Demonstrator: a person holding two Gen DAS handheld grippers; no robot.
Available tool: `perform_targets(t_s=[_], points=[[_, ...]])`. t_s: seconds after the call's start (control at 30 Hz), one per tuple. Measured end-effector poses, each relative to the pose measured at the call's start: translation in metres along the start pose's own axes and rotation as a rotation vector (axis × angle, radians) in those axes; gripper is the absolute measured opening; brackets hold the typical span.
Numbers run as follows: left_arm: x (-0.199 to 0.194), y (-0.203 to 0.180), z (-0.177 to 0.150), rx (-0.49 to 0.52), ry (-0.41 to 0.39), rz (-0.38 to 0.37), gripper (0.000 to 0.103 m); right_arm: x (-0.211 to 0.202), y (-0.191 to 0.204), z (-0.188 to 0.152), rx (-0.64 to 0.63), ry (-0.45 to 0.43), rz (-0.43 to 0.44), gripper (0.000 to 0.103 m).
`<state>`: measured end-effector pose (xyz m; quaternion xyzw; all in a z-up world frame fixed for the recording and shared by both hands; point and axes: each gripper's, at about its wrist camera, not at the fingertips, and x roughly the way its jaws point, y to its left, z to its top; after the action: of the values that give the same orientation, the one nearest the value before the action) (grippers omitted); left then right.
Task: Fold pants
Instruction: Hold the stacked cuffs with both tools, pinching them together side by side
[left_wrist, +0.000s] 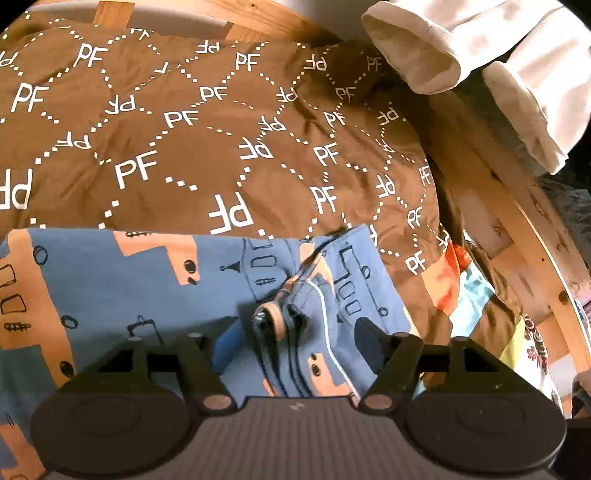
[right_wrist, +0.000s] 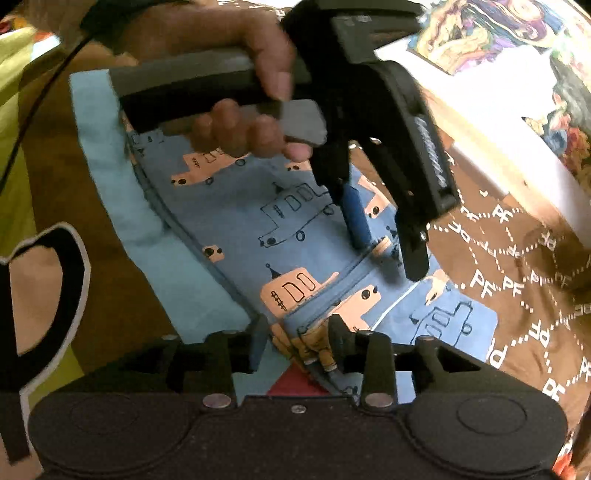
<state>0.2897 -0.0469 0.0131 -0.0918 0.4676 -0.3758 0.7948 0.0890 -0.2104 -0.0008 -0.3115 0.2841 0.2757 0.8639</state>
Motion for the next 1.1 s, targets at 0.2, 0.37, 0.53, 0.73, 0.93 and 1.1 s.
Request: perform_targets(t_s=[0.2, 0.37, 0.53, 0.73, 0.93, 1.1], points=[[0.003, 0.012, 0.000, -0.041, -0.020, -0.035, 0.073, -0.006, 0.013, -0.005, 0.197, -0.070, -0.127, 0.047], [0.001, 0.012, -0.006, 0.011, -0.038, -0.051, 0.082, -0.013, 0.031, -0.013, 0.254, -0.134, -0.234, 0.062], [0.001, 0.001, -0.016, 0.114, -0.066, -0.060, 0.095, -0.014, 0.027, -0.019, 0.356, -0.131, -0.272, 0.087], [0.001, -0.001, -0.016, 0.098, -0.083, -0.058, 0.097, -0.012, 0.030, -0.025, 0.379, -0.162, -0.323, 0.098], [0.000, -0.006, -0.006, 0.044, -0.116, -0.015, 0.091, -0.012, 0.037, -0.024, 0.367, -0.171, -0.362, 0.095], [0.005, -0.005, -0.004, 0.004, -0.084, 0.021, 0.076, -0.006, 0.039, -0.018, 0.340, -0.145, -0.377, 0.073]])
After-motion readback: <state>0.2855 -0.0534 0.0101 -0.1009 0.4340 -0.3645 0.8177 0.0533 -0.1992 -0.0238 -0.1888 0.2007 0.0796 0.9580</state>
